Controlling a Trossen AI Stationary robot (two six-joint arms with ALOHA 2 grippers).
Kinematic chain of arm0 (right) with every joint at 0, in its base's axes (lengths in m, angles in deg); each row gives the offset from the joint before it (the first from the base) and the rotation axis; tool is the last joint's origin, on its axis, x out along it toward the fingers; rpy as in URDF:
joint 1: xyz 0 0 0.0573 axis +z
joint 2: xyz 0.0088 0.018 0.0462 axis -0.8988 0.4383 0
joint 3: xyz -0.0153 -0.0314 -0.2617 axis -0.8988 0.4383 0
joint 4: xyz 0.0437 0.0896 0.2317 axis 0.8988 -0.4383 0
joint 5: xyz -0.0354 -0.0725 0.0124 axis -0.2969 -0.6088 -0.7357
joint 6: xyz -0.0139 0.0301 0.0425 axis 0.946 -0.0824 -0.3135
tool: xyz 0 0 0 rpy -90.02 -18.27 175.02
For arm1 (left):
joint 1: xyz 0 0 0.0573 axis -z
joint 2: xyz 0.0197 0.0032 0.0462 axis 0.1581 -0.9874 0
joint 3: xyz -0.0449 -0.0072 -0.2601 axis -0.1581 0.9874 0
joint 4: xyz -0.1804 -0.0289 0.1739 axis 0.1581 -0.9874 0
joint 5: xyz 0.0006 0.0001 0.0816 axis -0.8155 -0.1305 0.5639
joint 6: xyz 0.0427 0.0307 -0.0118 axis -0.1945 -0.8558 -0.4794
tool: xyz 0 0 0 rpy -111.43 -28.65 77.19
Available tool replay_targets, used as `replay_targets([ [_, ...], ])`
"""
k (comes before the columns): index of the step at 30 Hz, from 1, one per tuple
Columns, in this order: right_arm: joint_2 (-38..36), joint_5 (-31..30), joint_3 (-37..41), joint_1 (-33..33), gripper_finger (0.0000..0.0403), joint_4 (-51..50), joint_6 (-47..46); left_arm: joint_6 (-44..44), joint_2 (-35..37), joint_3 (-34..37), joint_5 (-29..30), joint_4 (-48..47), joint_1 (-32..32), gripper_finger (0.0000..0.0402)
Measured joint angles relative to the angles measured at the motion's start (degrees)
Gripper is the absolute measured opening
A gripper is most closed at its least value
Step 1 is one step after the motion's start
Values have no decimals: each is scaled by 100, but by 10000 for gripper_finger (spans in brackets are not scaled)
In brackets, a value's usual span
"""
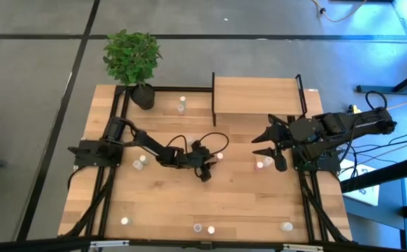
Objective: Pick and place medicine bottles onto shelf by color
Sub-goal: Put the top left pink pill bottle on the shelf
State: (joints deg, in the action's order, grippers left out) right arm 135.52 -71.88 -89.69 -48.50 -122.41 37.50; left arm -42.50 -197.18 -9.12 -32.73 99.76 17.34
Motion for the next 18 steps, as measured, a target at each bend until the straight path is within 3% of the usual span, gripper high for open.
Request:
replay_targets([
  [18,-2,-6,0,0,182,-2,4,-9,0,0,-265,113,-89,139],
])
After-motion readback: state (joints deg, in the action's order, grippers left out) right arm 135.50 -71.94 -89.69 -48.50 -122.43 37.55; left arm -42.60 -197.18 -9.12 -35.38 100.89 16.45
